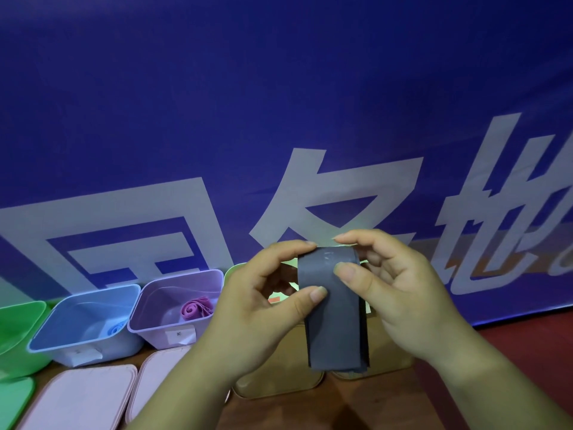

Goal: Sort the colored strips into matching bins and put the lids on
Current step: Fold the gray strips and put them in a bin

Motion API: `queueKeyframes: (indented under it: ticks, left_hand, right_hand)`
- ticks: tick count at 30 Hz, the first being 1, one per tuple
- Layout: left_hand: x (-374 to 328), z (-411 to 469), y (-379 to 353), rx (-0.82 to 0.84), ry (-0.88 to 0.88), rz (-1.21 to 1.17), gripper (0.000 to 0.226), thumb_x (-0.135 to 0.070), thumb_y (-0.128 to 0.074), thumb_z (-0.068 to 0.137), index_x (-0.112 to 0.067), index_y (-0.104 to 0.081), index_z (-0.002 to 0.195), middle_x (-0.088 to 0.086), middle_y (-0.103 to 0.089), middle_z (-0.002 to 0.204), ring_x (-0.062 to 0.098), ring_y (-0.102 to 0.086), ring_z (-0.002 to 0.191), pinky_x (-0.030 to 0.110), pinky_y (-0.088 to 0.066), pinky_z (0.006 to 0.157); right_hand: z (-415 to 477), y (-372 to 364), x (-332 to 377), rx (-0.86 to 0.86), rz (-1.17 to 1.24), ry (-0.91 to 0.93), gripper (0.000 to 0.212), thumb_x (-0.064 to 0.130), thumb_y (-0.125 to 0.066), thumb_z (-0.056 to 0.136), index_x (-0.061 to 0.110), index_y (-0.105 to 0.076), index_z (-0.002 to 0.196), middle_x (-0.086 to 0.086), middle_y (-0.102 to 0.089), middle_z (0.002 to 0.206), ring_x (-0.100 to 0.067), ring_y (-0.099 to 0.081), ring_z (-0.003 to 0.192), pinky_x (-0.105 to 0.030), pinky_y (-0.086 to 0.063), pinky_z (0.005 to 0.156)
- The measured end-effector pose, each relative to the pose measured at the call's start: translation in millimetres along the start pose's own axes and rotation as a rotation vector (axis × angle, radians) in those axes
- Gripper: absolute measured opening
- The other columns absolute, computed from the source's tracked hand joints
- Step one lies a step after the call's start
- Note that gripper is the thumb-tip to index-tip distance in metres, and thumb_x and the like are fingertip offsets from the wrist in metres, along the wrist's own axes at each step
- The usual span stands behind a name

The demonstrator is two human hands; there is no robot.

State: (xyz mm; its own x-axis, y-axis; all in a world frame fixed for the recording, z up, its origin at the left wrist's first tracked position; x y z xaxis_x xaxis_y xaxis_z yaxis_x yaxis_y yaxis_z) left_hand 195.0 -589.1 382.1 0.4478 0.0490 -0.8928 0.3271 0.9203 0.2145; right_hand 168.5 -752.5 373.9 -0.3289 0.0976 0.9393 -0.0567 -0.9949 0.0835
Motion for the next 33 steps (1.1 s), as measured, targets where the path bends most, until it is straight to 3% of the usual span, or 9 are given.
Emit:
queueKeyframes:
  ticks: [6, 10, 14, 16, 18, 22, 28, 33]
  left_hand:
    - [7.9, 0.7, 4.5, -0.047, 0.030, -0.015, 0.042, -0.039, -0.078, 0.073, -0.038, -0.069, 0.114, 0.003, -0.072, 0.107, 0.037, -0.065, 0.096, 0.058, -0.056, 0.081]
    - [9.9, 0.1, 4.5, -0.065, 0.045, -0.036, 0.042, -0.041, -0.077, 0.072, -0.039, -0.070, 0.114, 0.003, -0.073, 0.106, 0.038, -0.065, 0.096, 0.054, -0.058, 0.080]
    - [11.1, 1.0, 2.5, -0.071, 0.064, -0.113, 0.034, -0.032, -0.077, 0.075, -0.034, -0.073, 0.109, -0.002, -0.075, 0.104, 0.020, -0.071, 0.095, 0.023, -0.057, 0.071]
    - [11.8, 1.7, 1.4, -0.064, 0.075, -0.121, 0.033, -0.029, -0.077, 0.077, -0.031, -0.073, 0.109, -0.003, -0.076, 0.103, 0.017, -0.072, 0.093, 0.020, -0.056, 0.072]
    - [12.5, 2.6, 2.0, -0.049, 0.079, -0.083, 0.035, -0.033, -0.076, 0.077, -0.031, -0.072, 0.112, -0.002, -0.076, 0.104, 0.024, -0.070, 0.091, 0.026, -0.058, 0.072]
    - [13.6, 2.9, 1.9, 0.007, 0.075, -0.029, 0.044, -0.041, -0.074, 0.077, -0.034, -0.067, 0.120, 0.003, -0.072, 0.110, 0.031, -0.067, 0.100, 0.053, -0.058, 0.082]
    - [6.4, 1.8, 2.4, 0.005, 0.007, 0.025, 0.045, -0.031, -0.079, 0.074, -0.032, -0.067, 0.118, 0.000, -0.071, 0.113, 0.030, -0.067, 0.102, 0.049, -0.057, 0.085]
    - [6.5, 0.7, 6.1, -0.034, 0.005, 0.022, 0.040, -0.035, -0.078, 0.074, -0.035, -0.069, 0.113, 0.000, -0.072, 0.104, 0.030, -0.068, 0.091, 0.051, -0.058, 0.079]
  right_hand:
    - [1.2, -2.4, -4.4, 0.015, -0.071, -0.029, 0.042, 0.057, -0.062, 0.076, 0.040, -0.062, 0.115, 0.007, -0.070, 0.110, -0.014, -0.068, 0.103, -0.039, -0.059, 0.083]
    - [-1.7, -5.6, -4.1, 0.062, -0.051, -0.015, 0.041, 0.051, -0.066, 0.077, 0.045, -0.060, 0.117, 0.007, -0.066, 0.116, -0.019, -0.067, 0.104, -0.048, -0.060, 0.082]
    - [-3.7, -8.4, -0.3, 0.107, -0.095, 0.033, 0.044, 0.035, -0.074, 0.079, 0.045, -0.060, 0.120, 0.012, -0.062, 0.123, -0.016, -0.063, 0.112, -0.038, -0.059, 0.086]
    - [-3.6, -7.0, -1.5, 0.097, -0.094, 0.041, 0.044, 0.033, -0.075, 0.079, 0.044, -0.062, 0.119, 0.012, -0.063, 0.124, -0.016, -0.063, 0.113, -0.036, -0.059, 0.087]
    - [-3.3, -6.1, -1.9, 0.086, -0.092, 0.047, 0.044, 0.038, -0.073, 0.077, 0.044, -0.062, 0.119, 0.011, -0.064, 0.123, -0.016, -0.063, 0.113, -0.035, -0.058, 0.087]
    - [-3.2, -5.8, -4.5, 0.086, -0.034, 0.021, 0.043, 0.038, -0.072, 0.076, 0.042, -0.063, 0.118, 0.011, -0.065, 0.120, -0.015, -0.064, 0.112, -0.034, -0.059, 0.085]
    - [-1.9, -5.0, -7.5, 0.070, 0.034, -0.029, 0.039, 0.022, -0.070, 0.081, 0.032, -0.064, 0.118, 0.005, -0.069, 0.115, -0.014, -0.067, 0.107, -0.026, -0.057, 0.081]
    - [-1.3, -7.1, -8.3, 0.082, 0.011, -0.054, 0.036, 0.031, -0.070, 0.082, 0.035, -0.064, 0.117, 0.009, -0.070, 0.112, -0.014, -0.068, 0.103, -0.030, -0.059, 0.080]
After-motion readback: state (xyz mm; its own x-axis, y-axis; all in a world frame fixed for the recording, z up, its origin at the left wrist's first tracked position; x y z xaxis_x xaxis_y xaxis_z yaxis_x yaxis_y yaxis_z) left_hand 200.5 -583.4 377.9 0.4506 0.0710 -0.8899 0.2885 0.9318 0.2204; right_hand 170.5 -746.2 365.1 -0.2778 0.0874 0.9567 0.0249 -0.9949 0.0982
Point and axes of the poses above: each hand's wrist, its own z-axis towards the middle knuckle, its own y-axis out of the back of the hand, x = y × z, the point moved 9 cm from there along z, towards the middle knuckle
